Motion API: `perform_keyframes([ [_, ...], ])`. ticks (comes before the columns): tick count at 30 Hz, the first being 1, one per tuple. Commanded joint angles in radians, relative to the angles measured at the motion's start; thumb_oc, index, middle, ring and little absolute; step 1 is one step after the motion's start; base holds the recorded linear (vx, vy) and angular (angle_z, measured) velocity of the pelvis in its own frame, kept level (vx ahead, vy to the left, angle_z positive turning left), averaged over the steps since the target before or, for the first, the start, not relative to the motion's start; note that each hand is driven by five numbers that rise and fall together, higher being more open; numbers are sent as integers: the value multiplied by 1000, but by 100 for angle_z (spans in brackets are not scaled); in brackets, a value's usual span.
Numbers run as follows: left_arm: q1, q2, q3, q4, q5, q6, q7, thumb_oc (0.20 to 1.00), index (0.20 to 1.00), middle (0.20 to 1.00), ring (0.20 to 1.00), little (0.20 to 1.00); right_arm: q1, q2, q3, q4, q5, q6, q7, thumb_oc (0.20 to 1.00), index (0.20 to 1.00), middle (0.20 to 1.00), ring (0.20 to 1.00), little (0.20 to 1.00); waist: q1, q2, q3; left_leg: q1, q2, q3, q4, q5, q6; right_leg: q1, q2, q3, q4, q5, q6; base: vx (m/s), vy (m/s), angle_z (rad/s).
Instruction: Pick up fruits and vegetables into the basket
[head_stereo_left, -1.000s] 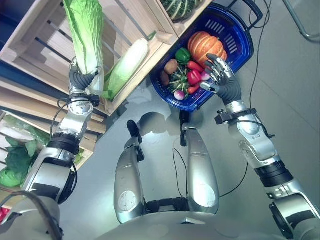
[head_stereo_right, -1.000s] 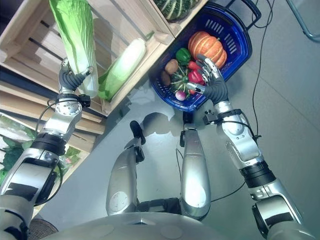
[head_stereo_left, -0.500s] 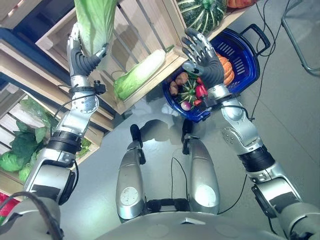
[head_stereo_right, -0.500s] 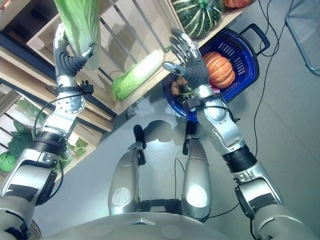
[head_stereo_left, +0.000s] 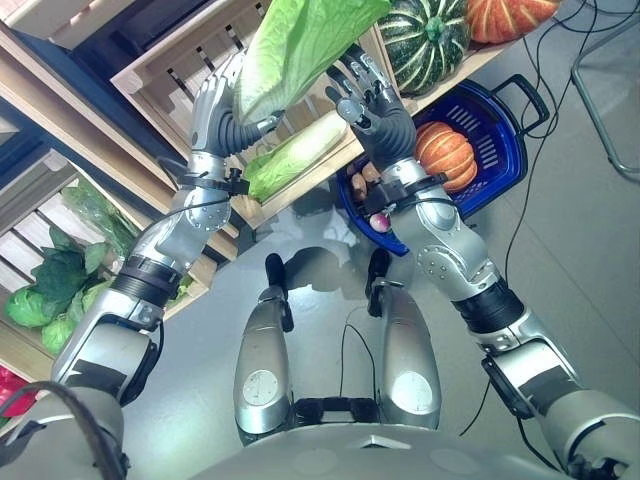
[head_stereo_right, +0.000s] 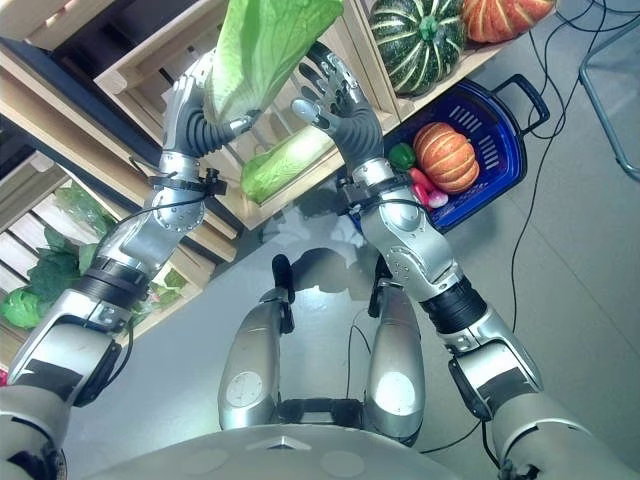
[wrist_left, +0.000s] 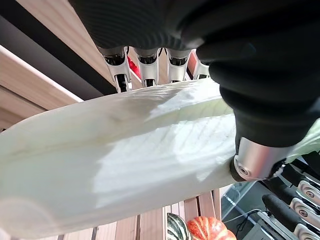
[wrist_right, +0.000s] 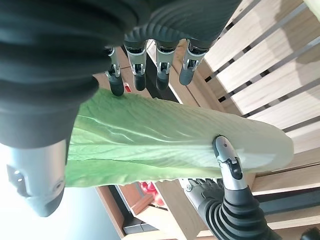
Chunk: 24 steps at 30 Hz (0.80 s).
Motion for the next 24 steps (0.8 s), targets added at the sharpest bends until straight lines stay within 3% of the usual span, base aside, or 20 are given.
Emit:
perform_keyframes([
  [1, -54, 0, -50, -122, 94, -27, 23, 200, 200, 200, 200, 200, -33, 70, 1, -76, 39, -51, -53, 1000, 1000, 1000, 1000, 1000, -8, -38, -75, -17, -20, 42, 109, -88, 30, 91, -30, -12, -67, 16, 55, 0, 0, 0],
  [14, -41, -64, -126, -193, 252, 40, 122, 200, 200, 200, 200, 200, 5, 123, 16, -7, 111, -82, -207, 1000, 1000, 1000, 1000, 1000, -7, -47, -77, -4, -17, 40, 101, -91, 27, 114, -30, -12, -89, 23, 61, 0, 0, 0],
  [18, -25, -102, -126, -191, 145, 97, 122, 200, 200, 200, 200, 200, 6, 139, 16, 4, 52, -110, -212, 1000, 1000, 1000, 1000, 1000, -4, -46, -76, -1, -17, 36, 98, -91, 27, 119, -29, -12, -92, 22, 62, 0, 0, 0],
  [24, 16, -169, -86, -161, -86, 147, 136, 200, 200, 200, 200, 200, -7, 149, 5, -41, -108, -84, -179, 1000, 1000, 1000, 1000, 1000, 0, -51, -76, 3, -21, 25, 93, -89, 27, 126, -26, -10, -97, 23, 66, 0, 0, 0],
])
